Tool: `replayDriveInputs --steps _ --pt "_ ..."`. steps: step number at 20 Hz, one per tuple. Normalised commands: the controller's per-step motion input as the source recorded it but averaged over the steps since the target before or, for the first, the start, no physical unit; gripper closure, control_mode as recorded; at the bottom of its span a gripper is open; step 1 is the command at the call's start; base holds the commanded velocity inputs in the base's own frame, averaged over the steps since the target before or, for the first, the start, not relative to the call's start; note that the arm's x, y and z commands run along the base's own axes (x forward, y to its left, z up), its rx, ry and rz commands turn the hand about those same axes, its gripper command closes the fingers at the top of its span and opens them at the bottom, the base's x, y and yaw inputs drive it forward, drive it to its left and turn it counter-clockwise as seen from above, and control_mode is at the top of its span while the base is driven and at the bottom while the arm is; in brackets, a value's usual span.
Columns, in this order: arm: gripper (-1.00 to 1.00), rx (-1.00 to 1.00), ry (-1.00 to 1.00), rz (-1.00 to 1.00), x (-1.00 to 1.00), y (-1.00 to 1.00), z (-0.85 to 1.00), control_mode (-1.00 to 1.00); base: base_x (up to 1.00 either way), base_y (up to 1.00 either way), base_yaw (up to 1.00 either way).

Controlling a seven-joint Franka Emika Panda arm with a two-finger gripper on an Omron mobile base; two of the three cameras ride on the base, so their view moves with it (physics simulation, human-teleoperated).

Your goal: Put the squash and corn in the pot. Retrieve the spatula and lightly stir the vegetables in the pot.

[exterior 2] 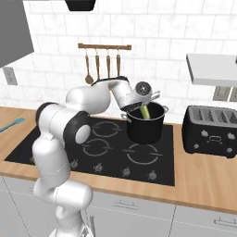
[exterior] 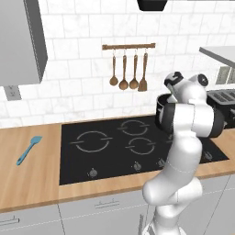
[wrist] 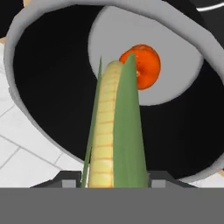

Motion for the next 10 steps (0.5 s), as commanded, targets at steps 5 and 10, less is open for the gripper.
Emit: replayDriveInputs --steps 5,10 --pt "-1.00 0.00 0.01 -0.08 -0.01 -0.26 -0.08 -1.00 0.00 0.00 0.00" --pt "-1.00 0.00 -0.02 -0.06 -0.19 -0.01 0.52 -1.00 0.00 0.00 0.00"
